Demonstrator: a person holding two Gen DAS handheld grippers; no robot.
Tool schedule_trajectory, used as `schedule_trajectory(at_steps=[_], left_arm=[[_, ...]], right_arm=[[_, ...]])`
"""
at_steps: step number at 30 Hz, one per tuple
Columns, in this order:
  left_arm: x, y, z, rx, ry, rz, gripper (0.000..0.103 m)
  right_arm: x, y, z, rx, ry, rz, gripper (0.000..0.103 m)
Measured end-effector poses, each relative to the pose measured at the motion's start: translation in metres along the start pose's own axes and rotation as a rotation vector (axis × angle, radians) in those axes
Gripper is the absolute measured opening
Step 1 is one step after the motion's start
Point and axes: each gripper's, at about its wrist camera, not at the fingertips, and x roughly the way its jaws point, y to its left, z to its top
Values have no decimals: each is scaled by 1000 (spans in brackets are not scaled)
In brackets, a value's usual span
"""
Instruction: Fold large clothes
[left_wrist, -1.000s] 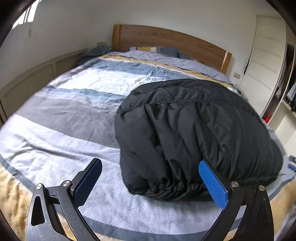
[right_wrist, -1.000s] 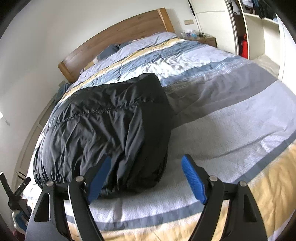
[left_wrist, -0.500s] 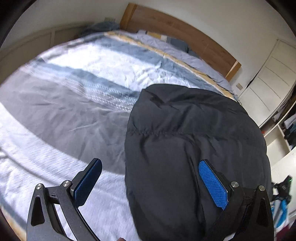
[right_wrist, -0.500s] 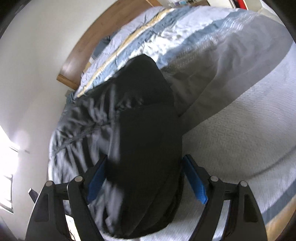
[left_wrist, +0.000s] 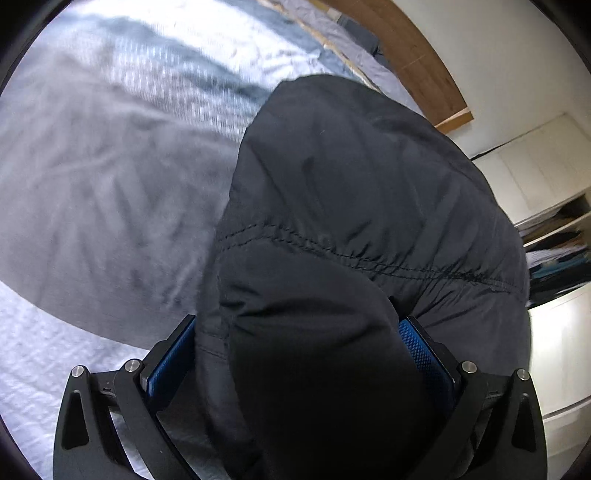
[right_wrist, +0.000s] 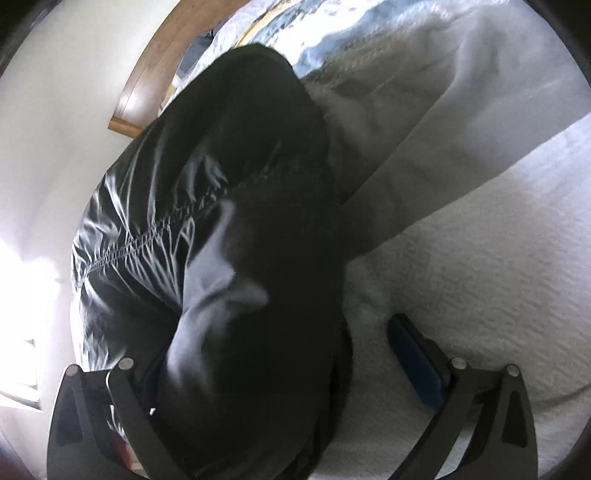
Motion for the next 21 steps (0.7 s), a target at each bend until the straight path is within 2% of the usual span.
schedule_trajectory(at_steps=[4,6,9,11,13,14,16,17,19,21], left_arm=[[7,4,0,-73,51,-135,102],[14,2,-3,-95,84,-207,102],[18,-3,-8,-97,87,-204,102],[18,-8,-11,-112,76,-207,93],[16,-15,-16,-130,65,-248,65],[14,-22,-19,-116,50,-251,59],[9,-40,-26,-64,29,-247,39],[7,-49,-30,-44,22,-240,36],[3,-65,-35,-16,6,-229,28],[-6,-78,-36,-21,-30,-255,23]], right_arm=[[19,3,2,35,56,182,103],[31,10,1,33,68,244,103],[37,9,1,51,30,261,103],[37,10,-2,42,12,261,103],[37,16,-5,25,9,267,103],[37,20,-6,16,9,274,103],[36,35,-11,1,18,304,98],[37,46,-12,-24,25,318,96],[37,67,-11,-66,26,344,80],[29,90,-8,-110,4,360,68]])
